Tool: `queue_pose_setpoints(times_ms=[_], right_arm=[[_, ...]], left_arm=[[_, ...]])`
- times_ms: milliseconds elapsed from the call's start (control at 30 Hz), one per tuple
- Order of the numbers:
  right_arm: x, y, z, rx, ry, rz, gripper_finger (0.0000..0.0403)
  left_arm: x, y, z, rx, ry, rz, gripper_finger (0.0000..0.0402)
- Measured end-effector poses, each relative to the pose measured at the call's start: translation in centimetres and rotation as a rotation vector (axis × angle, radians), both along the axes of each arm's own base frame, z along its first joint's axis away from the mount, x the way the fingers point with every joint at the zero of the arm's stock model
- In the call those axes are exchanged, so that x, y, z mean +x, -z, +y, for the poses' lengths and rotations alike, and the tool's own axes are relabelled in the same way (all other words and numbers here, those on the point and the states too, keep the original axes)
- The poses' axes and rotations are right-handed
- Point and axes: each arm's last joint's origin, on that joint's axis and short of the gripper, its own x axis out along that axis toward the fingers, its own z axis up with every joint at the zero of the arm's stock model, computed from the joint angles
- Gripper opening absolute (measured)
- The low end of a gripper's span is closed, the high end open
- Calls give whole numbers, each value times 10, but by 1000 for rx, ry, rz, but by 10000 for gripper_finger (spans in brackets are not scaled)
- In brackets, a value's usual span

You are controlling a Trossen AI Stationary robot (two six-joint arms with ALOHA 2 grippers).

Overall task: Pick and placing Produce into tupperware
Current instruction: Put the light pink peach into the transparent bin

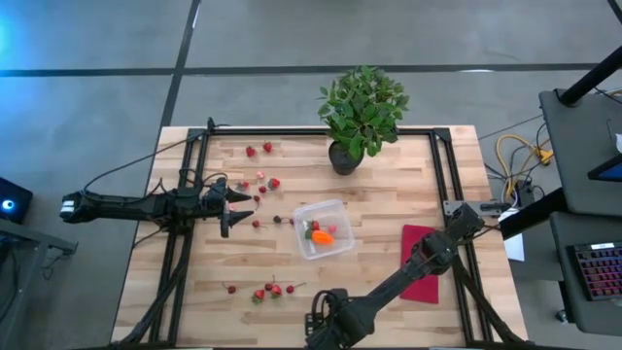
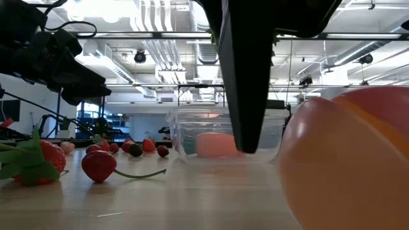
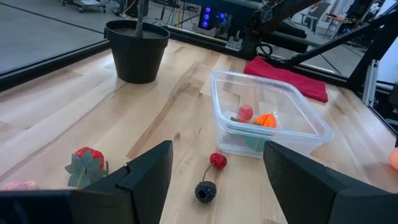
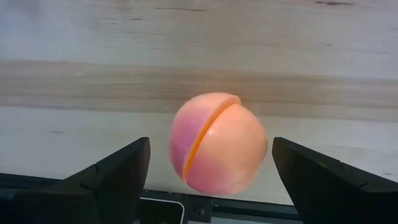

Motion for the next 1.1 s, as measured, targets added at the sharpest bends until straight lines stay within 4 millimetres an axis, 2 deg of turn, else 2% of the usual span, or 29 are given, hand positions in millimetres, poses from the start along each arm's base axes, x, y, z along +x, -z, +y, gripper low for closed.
queue_pose_setpoints(times_ms=[400, 633, 967, 1100], right_arm=[[-5, 14, -3, -10, 6, 65, 329], [-4, 13, -3, -6, 8, 60, 324], [-4, 13, -3, -4, 7, 60, 253], [-4, 13, -3, 5, 4, 64, 238]], left_arm=[[0, 0, 0, 0, 1, -1, 238], [0, 0, 0, 0, 0, 0, 238], [0, 0, 0, 0, 0, -1, 238], [0, 0, 0, 0, 0, 0, 238]])
